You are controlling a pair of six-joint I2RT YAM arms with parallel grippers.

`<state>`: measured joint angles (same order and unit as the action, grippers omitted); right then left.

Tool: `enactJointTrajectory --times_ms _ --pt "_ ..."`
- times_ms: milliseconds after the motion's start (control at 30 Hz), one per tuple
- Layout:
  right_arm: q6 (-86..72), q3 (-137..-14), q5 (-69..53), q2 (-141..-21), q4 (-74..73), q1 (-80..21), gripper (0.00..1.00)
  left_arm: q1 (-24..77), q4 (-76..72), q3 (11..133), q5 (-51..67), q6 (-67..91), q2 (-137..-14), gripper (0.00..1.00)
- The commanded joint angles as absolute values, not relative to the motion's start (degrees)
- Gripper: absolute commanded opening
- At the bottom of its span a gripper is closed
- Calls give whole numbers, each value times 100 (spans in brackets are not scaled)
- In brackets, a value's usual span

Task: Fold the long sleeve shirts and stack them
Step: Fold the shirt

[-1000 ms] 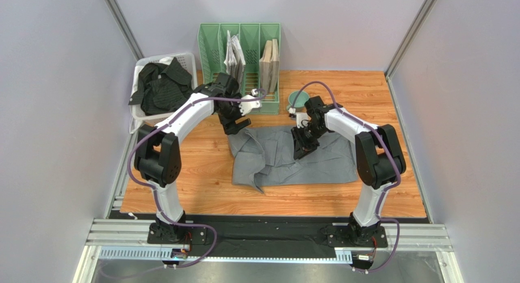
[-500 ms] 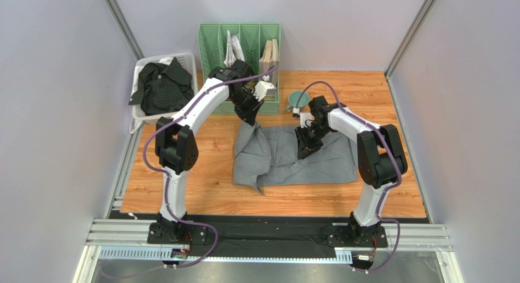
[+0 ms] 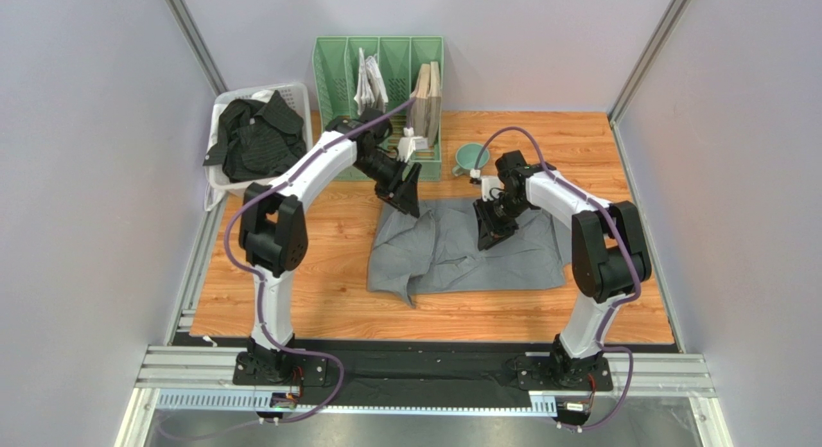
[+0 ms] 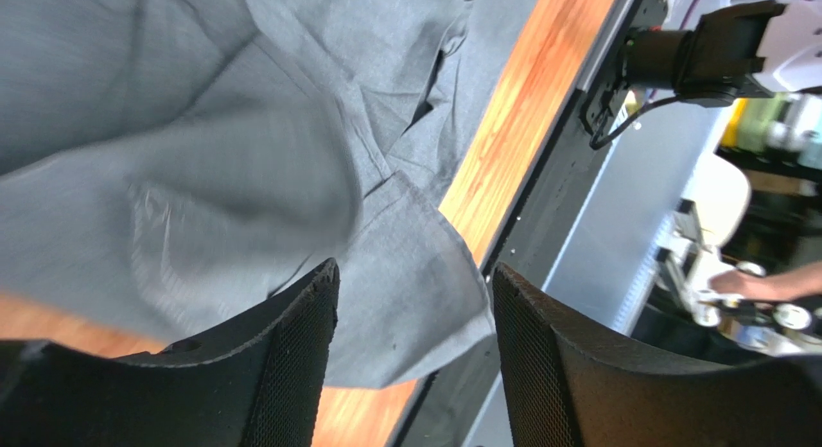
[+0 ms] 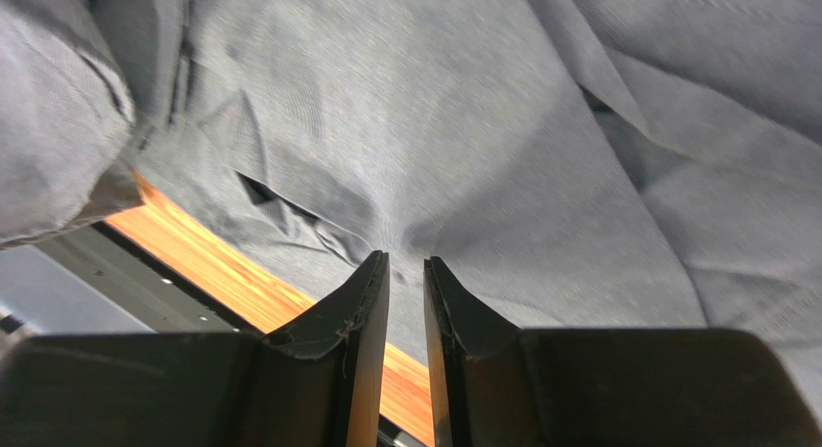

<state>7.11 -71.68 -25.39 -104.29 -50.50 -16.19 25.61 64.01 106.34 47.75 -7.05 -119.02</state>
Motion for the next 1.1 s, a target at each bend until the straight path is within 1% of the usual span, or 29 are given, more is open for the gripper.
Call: enactJointTrajectory --times_ms 0,67,167,233,267,300,333,367,400,533,633,667,700,767,800,833,867,900,967,1067 --pt "1063 -6900 -1900 -10090 -5098 -1573 24 1952 6398 10969 4870 -1362 -10988 66" --pt "1177 -6768 -1601 -10151 -5054 -1547 24 1724 6311 10829 4668 -1598 -10777 67" --pt "1440 -6715 -1162 -10441 -4958 -1372 23 1653 6407 10609 4080 -2246 -10302 67" --pt "1862 -6671 -898 -10625 -4948 -1117 22 1644 6451 10337 3895 -2548 -9872 69" --pt "2037 -6671 -801 -10661 -4931 -1029 22 1644 6425 10214 3763 -2784 -9714 72" --pt "2474 -6671 -652 -10696 -4870 -863 22 1644 6416 9943 3744 -2934 -9399 78" --pt "2713 -6706 -529 -10731 -4834 -748 21 1644 6390 9793 3718 -3066 -9248 91" --pt "2968 -6758 -284 -10853 -4686 -660 21 1652 6285 9634 3657 -3163 -9124 92" --pt "3267 -7037 -159 -10933 -4632 -476 21 1652 6249 9354 3630 -3373 -8914 98" --pt "3568 -7951 -272 -11013 -4614 -229 21 1687 6188 8869 3849 -3858 -8693 99" --pt "3280 -8391 -754 -10522 -4894 -229 24 1924 5968 8588 3727 -4165 -8631 99" --pt "3078 -8446 -1173 -10381 -5104 -229 25 2151 5698 8509 3474 -4192 -8640 99" --pt "2920 -8516 -1395 -10197 -5220 -255 26 2293 5504 8377 3280 -4184 -8735 99" --pt "2456 -8552 -1896 -10090 -5474 -325 27 2617 5013 8367 2929 -4070 -8972 88" --pt "2322 -8534 -2003 -10072 -5528 -404 26 2689 4914 8576 2892 -3974 -9374 82" --pt "2181 -8499 -2108 -10037 -5589 -430 26 2733 4861 8752 2874 -3799 -9639 71" --pt "1919 -8395 -2327 -10028 -5659 -439 26 2829 4860 8963 2822 -3701 -9929 67" --pt "1777 -8333 -2425 -10028 -5686 -439 25 2874 4869 9417 2752 -3622 -10471 63" --pt "1522 -8148 -2670 -9985 -5660 -439 25 2944 4852 9763 2707 -3551 -11114 62" --pt "1371 -7709 -2672 -9932 -5468 -439 25 3085 4790 10133 2585 -3577 -11678 60"
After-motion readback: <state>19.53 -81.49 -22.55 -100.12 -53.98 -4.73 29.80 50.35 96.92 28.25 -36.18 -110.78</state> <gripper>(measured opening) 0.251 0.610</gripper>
